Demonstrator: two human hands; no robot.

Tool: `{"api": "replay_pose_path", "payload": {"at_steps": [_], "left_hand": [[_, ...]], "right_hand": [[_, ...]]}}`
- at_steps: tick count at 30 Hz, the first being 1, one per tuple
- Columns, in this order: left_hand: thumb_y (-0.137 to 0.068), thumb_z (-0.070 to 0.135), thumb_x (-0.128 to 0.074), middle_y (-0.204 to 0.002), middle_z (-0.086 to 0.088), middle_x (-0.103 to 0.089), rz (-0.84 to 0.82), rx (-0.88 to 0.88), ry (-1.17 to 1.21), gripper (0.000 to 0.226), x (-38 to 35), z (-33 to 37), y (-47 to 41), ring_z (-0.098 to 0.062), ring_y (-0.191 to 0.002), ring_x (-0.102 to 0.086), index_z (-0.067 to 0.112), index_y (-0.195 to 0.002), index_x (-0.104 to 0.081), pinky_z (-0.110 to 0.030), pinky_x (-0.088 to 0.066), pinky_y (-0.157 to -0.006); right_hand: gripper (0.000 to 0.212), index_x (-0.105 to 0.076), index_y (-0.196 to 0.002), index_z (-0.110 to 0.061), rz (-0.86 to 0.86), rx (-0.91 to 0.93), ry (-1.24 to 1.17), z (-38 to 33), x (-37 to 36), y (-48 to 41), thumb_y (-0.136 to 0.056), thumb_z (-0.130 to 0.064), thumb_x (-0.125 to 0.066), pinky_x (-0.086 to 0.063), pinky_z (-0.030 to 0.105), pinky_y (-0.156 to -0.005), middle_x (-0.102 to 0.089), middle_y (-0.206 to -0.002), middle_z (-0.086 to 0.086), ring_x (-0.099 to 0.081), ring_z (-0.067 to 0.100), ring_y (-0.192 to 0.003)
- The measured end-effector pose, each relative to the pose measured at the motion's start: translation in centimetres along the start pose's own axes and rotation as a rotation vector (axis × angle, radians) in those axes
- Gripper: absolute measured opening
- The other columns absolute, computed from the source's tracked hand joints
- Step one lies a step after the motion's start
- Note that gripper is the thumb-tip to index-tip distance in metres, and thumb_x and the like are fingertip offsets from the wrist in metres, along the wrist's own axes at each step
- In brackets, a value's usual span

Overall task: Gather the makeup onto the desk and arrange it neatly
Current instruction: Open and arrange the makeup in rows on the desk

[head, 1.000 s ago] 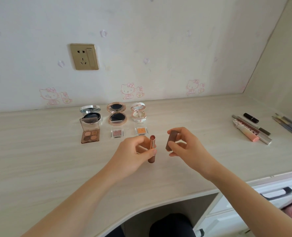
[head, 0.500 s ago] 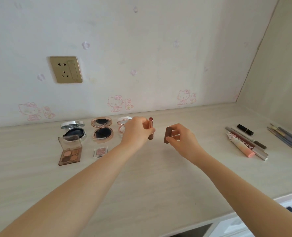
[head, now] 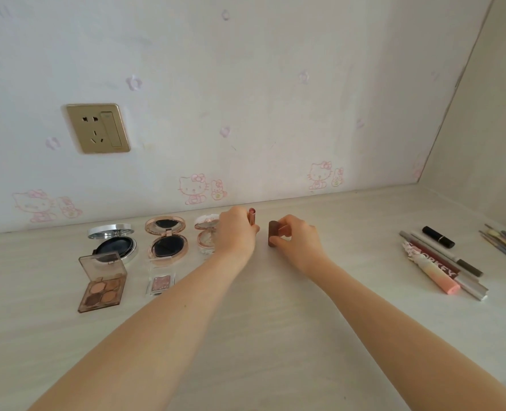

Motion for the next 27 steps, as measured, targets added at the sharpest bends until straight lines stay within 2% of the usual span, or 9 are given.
{"api": "replay_pose_path", "payload": {"at_steps": [6, 10, 17, 20, 22, 27], "left_hand": [[-0.077, 0.015, -0.074, -0.083, -0.019, -0.064, -0.027, 0.006, -0.004, 0.024, -0.1, -0.2, -0.9, -0.036, -0.079, -0.061, 0.008, -0.072, -0.051, -0.030, -0.037, -0.057], [-0.073, 0.011, -0.075, -0.080, -0.017, -0.066, -0.056, 0.003, -0.003, 0.021, -0.1, -0.2, -1.3, -0.033, -0.076, -0.063, 0.007, -0.071, -0.055, -0.034, -0.046, -0.061], [-0.073, 0.006, -0.072, -0.076, -0.014, -0.062, -0.056, 0.039, 0.020, 0.017, -0.6, 0.0, -2.7, -0.027, -0.067, -0.056, 0.005, -0.073, -0.056, -0.028, -0.040, -0.055], [-0.073, 0.007, -0.074, -0.082, -0.016, -0.065, -0.043, 0.053, 0.028, 0.015, -0.9, 0.0, -3.4, -0.031, -0.076, -0.063, 0.002, -0.079, -0.061, -0.031, -0.045, -0.060], [-0.074, 0.008, -0.075, -0.087, -0.017, -0.065, -0.037, 0.065, 0.028, 0.017, -1.0, -0.1, -3.7, -0.032, -0.081, -0.063, 0.002, -0.083, -0.062, -0.030, -0.042, -0.061], [-0.073, 0.008, -0.074, -0.088, -0.016, -0.062, -0.031, 0.071, 0.008, 0.018, -1.1, 0.0, -4.2, -0.031, -0.081, -0.060, 0.005, -0.080, -0.058, -0.030, -0.040, -0.061]], "right_hand": [[0.023, -0.060, -0.103, -0.018, -0.007, 0.044, 0.019, 0.1, -0.8, -1.0, -0.082, -0.018, -0.068, -0.038, 0.024, -0.071, -0.063, -0.089, -0.010, -0.052, 0.010, -0.086], [0.023, -0.061, -0.103, -0.016, -0.017, 0.060, 0.032, 0.1, -1.2, -1.4, -0.081, -0.017, -0.068, -0.037, 0.023, -0.071, -0.067, -0.093, -0.007, -0.052, 0.010, -0.086], [0.020, -0.062, -0.099, -0.016, -0.018, 0.051, 0.031, 0.2, -1.8, -2.8, -0.080, -0.015, -0.068, -0.044, 0.025, -0.078, -0.070, -0.096, -0.004, -0.059, 0.014, -0.095], [0.020, -0.063, -0.099, -0.014, -0.018, 0.039, 0.050, 0.2, -2.2, -3.6, -0.080, -0.015, -0.066, -0.048, 0.030, -0.085, -0.070, -0.096, -0.002, -0.060, 0.018, -0.100], [0.020, -0.063, -0.099, -0.013, -0.012, 0.031, 0.068, 0.3, -2.3, -4.0, -0.079, -0.016, -0.065, -0.049, 0.035, -0.087, -0.070, -0.097, -0.001, -0.059, 0.021, -0.101], [0.020, -0.062, -0.100, -0.014, -0.015, 0.026, 0.091, 0.3, -2.5, -4.8, -0.080, -0.016, -0.064, -0.049, 0.037, -0.087, -0.070, -0.098, -0.002, -0.057, 0.023, -0.103]]}}
Point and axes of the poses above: each hand's wrist, its own y-axis away from the middle knuckle, its own x-axis out of the back of the hand, z = x × y, the point moved 4 cm from there along -y, towards the middle knuckle
